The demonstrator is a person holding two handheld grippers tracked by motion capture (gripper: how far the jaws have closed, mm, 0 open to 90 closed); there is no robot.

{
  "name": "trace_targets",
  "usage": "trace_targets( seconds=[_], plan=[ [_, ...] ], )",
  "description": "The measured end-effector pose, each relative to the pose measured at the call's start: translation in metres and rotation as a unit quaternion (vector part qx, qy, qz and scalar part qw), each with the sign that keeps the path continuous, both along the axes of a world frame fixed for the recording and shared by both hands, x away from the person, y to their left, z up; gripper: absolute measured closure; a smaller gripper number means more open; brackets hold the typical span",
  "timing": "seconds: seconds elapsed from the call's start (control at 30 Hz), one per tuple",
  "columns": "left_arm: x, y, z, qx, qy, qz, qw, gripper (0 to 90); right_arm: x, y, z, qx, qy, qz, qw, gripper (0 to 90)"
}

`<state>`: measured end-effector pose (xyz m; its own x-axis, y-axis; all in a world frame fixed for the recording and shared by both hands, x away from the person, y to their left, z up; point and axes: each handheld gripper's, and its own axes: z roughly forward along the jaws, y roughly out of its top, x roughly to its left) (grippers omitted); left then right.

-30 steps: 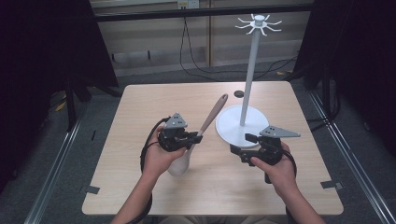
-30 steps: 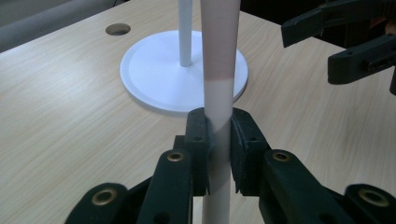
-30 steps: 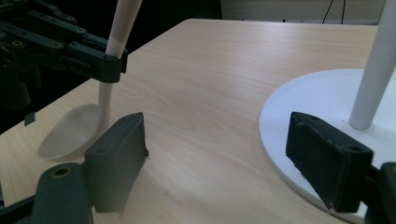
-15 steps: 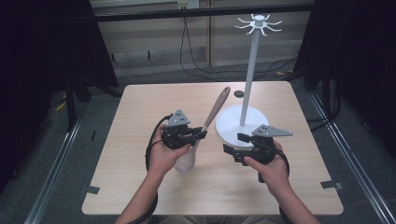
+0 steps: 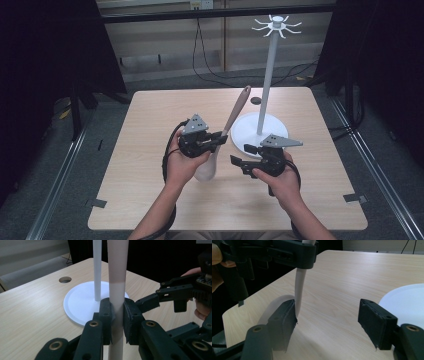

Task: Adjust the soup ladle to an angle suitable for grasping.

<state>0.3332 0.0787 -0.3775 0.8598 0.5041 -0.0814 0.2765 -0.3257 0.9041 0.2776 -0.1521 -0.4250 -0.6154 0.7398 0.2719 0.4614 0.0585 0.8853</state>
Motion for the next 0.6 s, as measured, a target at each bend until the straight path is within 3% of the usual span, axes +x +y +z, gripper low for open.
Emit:
trace_targets(
  seconds=[0.27, 0.43, 0.5, 0.6],
  plan=[
    [-0.003, -0.005, 0.003, -0.009, -0.007, 0.002, 0.9999, 78.8, 0.001, 0.012, -0.001, 0.004, 0.002, 0.004, 1.0, 34.6],
    [-0.006, -0.008, 0.003, -0.022, -0.013, 0.003, 0.9997, 78.8, 0.003, 0.02, -0.003, 0.014, -0.004, -0.004, 0.9999, 46.2],
    [-0.006, -0.011, 0.002, -0.027, -0.014, 0.003, 0.9995, 78.8, 0.004, 0.025, -0.003, 0.022, -0.005, -0.003, 0.9997, 49.6],
    [-0.007, -0.014, 0.0, -0.032, -0.012, 0.006, 0.9994, 78.8, 0.007, 0.03, -0.003, 0.046, -0.012, -0.023, 0.9986, 58.2]
  ],
)
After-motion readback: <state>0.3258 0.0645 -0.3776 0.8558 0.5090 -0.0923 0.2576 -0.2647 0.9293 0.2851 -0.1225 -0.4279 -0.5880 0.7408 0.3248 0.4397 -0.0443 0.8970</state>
